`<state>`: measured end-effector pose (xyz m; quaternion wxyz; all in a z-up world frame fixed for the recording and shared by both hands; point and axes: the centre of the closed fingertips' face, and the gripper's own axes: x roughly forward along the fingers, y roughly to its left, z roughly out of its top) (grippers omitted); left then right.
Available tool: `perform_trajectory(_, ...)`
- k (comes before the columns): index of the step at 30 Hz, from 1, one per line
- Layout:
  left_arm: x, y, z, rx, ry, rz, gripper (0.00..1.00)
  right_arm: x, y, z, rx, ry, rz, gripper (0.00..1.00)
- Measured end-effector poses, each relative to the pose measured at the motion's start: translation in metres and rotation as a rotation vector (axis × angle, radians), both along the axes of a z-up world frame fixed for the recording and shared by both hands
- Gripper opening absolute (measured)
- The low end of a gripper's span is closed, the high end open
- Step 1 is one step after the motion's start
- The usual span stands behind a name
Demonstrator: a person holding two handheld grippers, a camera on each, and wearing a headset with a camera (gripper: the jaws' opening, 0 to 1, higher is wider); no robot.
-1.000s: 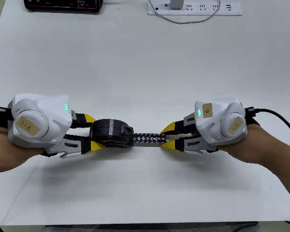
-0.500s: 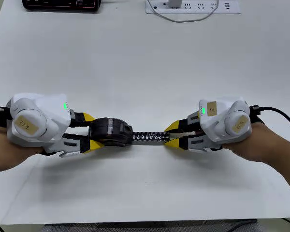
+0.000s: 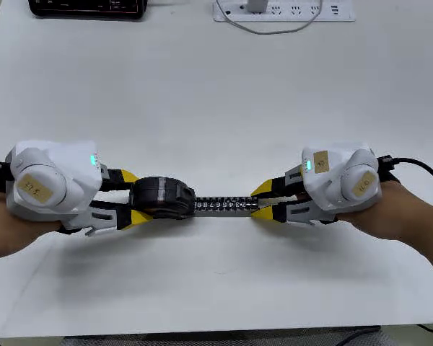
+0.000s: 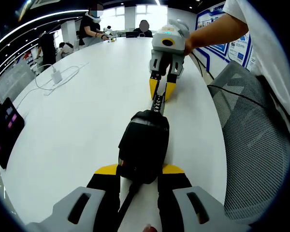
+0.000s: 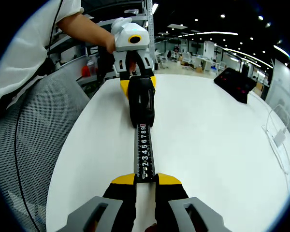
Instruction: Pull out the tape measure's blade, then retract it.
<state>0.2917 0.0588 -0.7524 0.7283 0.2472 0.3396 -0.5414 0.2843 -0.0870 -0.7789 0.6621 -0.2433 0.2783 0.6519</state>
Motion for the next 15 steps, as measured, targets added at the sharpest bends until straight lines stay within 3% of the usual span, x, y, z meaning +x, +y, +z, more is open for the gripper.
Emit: perform_trajectory(15, 0.0, 0.0, 0.0, -0.006, 0.001, 0.007, 0.24, 0.002, -0.012, 0.001, -0.017, -0.005, -0.003, 0.1)
